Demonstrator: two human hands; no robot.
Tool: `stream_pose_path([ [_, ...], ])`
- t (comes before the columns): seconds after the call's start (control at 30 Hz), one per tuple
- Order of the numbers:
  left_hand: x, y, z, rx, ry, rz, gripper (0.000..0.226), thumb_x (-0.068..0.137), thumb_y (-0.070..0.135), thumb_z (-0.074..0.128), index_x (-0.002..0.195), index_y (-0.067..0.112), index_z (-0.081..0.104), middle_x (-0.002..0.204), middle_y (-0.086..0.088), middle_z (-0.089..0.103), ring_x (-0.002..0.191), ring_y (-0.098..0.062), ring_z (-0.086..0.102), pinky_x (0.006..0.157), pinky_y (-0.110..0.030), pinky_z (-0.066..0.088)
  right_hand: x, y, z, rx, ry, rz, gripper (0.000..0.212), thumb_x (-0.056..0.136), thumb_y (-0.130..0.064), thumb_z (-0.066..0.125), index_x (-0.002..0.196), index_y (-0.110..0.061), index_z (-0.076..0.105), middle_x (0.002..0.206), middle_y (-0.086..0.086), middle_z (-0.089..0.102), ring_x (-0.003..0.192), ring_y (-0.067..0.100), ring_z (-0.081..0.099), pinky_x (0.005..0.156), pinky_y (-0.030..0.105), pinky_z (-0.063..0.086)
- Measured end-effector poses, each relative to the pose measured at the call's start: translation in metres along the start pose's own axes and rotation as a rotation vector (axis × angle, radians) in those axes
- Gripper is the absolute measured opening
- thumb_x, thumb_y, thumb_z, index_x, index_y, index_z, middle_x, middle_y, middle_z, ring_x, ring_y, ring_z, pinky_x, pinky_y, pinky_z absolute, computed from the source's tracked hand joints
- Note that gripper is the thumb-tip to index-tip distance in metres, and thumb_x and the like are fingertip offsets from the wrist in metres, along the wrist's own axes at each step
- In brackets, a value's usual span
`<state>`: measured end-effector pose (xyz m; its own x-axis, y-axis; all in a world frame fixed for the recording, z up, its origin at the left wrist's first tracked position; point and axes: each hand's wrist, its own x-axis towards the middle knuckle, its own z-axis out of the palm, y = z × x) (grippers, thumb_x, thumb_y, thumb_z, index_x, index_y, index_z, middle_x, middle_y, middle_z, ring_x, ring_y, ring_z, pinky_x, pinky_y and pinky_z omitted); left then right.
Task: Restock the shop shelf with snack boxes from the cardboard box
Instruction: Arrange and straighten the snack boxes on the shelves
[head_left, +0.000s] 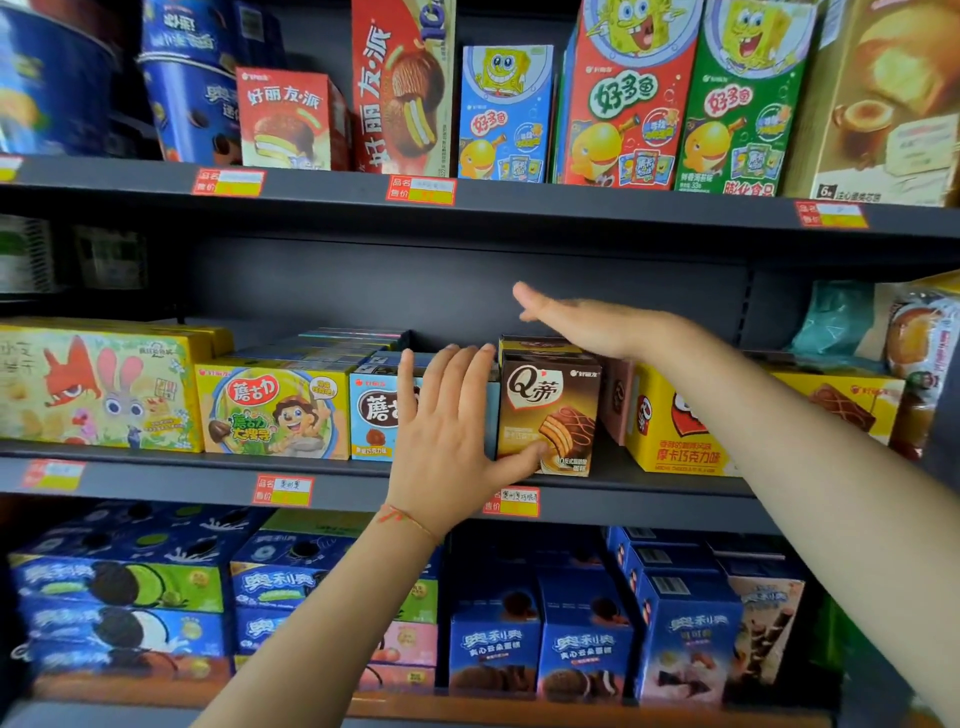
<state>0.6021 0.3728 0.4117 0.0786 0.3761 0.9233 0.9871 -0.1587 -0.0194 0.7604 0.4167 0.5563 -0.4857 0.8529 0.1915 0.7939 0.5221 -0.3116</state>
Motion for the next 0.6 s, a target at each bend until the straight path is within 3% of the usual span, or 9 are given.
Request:
stream_pose_path([
  [0.07, -0.001, -0.004, -0.004, -0.051, 0.050, -0.035, 0.082, 0.087, 0.067, 0.050, 0.142, 0.007, 0.047, 0.141, -0.009, 0.053, 0.139, -0.028, 0.042, 0.123, -0.055, 0.008, -0.015, -0.002, -0.001, -0.006, 0.004, -0.089, 0.093, 0.075, -0.085, 0.017, 0.149, -0.034, 0.040, 0.157, -0.008, 0.036, 0.141, 0.014, 0.036, 0.111, 0.033, 0.026],
  [0.17, -0.006, -0.019, -0.010, -0.031, 0.100, -0.085, 0.063, 0.090, 0.051, 0.050, 0.137, 0.009, 0.052, 0.140, -0.008, 0.054, 0.139, -0.029, 0.042, 0.122, -0.057, 0.008, -0.028, 0.002, 0.009, -0.266, -0.043, -0.120, 0.102, 0.067, -0.086, 0.047, 0.150, -0.030, 0.034, 0.151, -0.005, 0.037, 0.135, 0.016, 0.040, 0.107, 0.033, 0.037],
  [0.27, -0.008, -0.032, -0.014, 0.025, 0.053, -0.115, 0.052, 0.092, 0.046, 0.047, 0.132, 0.014, 0.056, 0.137, -0.005, 0.056, 0.136, -0.027, 0.044, 0.122, -0.057, 0.007, -0.025, 0.010, 0.022, -0.329, -0.009, -0.148, 0.104, 0.065, -0.067, 0.079, 0.149, -0.033, 0.029, 0.144, -0.006, 0.042, 0.129, 0.014, 0.043, 0.102, 0.037, 0.045],
  [0.4, -0.009, -0.033, -0.014, 0.027, 0.015, -0.115, 0.043, 0.093, 0.046, 0.045, 0.120, 0.016, 0.059, 0.123, -0.003, 0.061, 0.123, -0.027, 0.049, 0.121, -0.056, 0.011, -0.018, 0.017, 0.027, -0.319, 0.047, -0.198, 0.105, 0.064, -0.050, 0.088, 0.149, -0.033, 0.029, 0.141, -0.006, 0.044, 0.125, 0.013, 0.046, 0.096, 0.034, 0.048],
  [0.6, -0.009, -0.034, -0.014, 0.028, 0.000, -0.119, 0.040, 0.092, 0.046, 0.047, 0.118, 0.018, 0.058, 0.121, -0.002, 0.061, 0.120, -0.027, 0.050, 0.120, -0.056, 0.013, -0.016, 0.019, 0.030, -0.314, 0.074, -0.183, 0.107, 0.065, -0.046, 0.088, 0.152, -0.032, 0.027, 0.146, -0.006, 0.042, 0.130, 0.014, 0.043, 0.097, 0.034, 0.046],
])
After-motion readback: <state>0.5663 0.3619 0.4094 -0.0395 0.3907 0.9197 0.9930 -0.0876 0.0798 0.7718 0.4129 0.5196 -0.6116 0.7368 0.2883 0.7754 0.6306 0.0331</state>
